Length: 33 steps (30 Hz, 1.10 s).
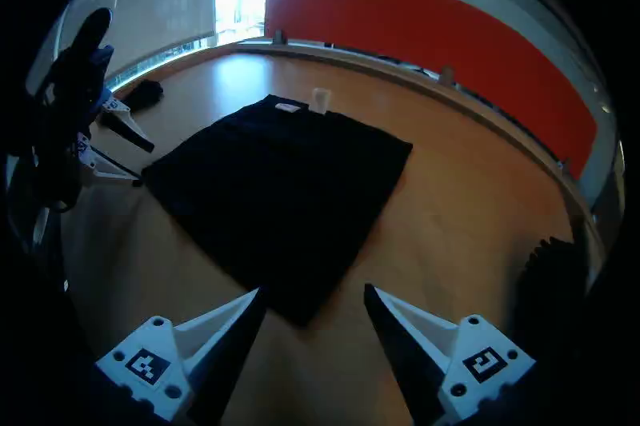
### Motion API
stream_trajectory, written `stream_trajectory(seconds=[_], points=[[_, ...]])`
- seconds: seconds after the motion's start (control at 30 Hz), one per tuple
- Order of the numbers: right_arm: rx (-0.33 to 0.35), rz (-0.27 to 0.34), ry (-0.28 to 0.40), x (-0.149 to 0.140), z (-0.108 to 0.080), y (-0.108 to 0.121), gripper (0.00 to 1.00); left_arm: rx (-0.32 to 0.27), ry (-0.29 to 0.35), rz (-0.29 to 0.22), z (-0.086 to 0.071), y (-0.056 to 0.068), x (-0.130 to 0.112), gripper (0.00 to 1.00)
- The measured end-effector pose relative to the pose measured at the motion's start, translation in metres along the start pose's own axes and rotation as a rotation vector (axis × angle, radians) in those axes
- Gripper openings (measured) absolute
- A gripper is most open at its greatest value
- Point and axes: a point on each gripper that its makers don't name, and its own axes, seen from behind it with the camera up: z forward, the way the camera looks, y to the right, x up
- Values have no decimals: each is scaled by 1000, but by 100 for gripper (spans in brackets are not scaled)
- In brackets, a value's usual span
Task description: Fold towel
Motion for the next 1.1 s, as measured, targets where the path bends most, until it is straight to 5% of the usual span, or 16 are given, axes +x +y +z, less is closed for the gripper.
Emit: stream_trajectory(seconds=[0.47, 1.1], points=[[21, 3, -31, -15, 2, -3, 67, 5, -22, 15, 6, 6, -3, 73], [55, 31, -38, -16, 0, -10, 51, -6, -32, 10, 5, 12, -3, 49]])
